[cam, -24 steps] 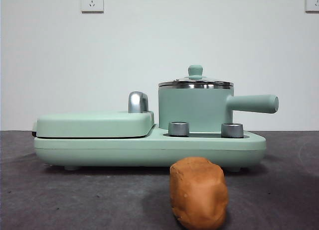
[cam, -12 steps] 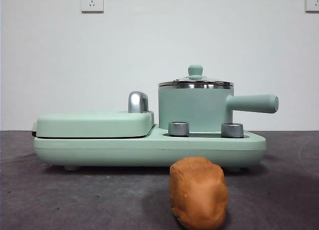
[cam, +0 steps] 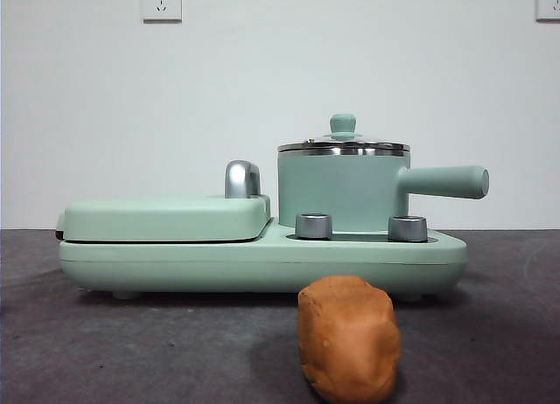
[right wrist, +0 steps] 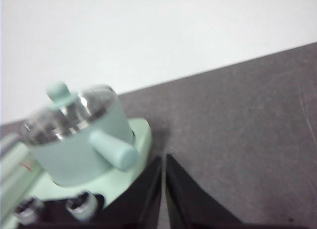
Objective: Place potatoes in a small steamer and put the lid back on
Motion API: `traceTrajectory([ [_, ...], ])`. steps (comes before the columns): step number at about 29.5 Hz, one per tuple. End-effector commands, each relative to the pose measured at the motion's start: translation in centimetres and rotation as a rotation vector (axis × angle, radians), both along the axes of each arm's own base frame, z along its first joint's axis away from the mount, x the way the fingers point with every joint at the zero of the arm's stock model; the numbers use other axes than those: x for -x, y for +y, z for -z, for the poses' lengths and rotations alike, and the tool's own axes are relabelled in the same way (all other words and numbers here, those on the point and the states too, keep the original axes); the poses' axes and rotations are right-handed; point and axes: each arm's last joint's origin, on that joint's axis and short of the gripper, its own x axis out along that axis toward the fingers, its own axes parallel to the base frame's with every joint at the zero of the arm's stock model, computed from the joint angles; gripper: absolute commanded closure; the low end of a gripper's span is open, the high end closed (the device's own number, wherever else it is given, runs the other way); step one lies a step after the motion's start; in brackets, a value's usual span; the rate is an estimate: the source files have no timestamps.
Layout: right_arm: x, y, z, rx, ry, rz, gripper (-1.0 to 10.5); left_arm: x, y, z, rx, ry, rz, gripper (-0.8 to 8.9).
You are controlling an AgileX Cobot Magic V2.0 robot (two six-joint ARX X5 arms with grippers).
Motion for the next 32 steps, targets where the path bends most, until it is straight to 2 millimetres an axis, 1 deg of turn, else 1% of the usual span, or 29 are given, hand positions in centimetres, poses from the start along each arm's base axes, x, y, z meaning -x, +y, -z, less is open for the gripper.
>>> traceTrajectory([
  [1,0.6,0.1,-1.8,-0.060,0.001,-0.017,9.4,0.3,-0.2,-1.5,0.085,0.023,0.033,7.97],
  [5,1.5,0.2,-4.5,-0.059,0.056,-0.065,9.4,0.6,-0.4,-3.4,0.087,0.050,0.069,7.97],
  [10,2.0,0.5,-8.2,-0.029,0.142,-0.164,9.4,0.6,-0.8,-6.5,0.076,0.102,0.153,7.96],
  [15,1.8,0.8,-11.5,0.018,0.217,-0.272,9.4,0.0,-1.4,-10.1,0.026,0.135,0.270,7.95],
  [21,1.2,1.1,-14.7,0.073,0.282,-0.410,9.4,-1.3,-2.1,-14.1,-0.074,0.170,0.388,7.94],
  [24,1.0,1.2,-15.8,0.094,0.308,-0.462,9.4,-2.1,-2.5,-15.7,-0.116,0.186,0.457,7.93],
  [27,1.0,1.2,-16.4,0.105,0.317,-0.486,9.4,-2.7,-2.9,-16.9,-0.149,0.191,0.508,7.84],
  [30,1.1,1.2,-16.5,0.107,0.312,-0.485,9.4,-3.2,-3.1,-17.5,-0.170,0.181,0.526,7.78],
  [32,1.2,1.2,-16.5,0.105,0.314,-0.484,9.3,-3.5,-3.3,-17.6,-0.170,0.179,0.531,7.36],
])
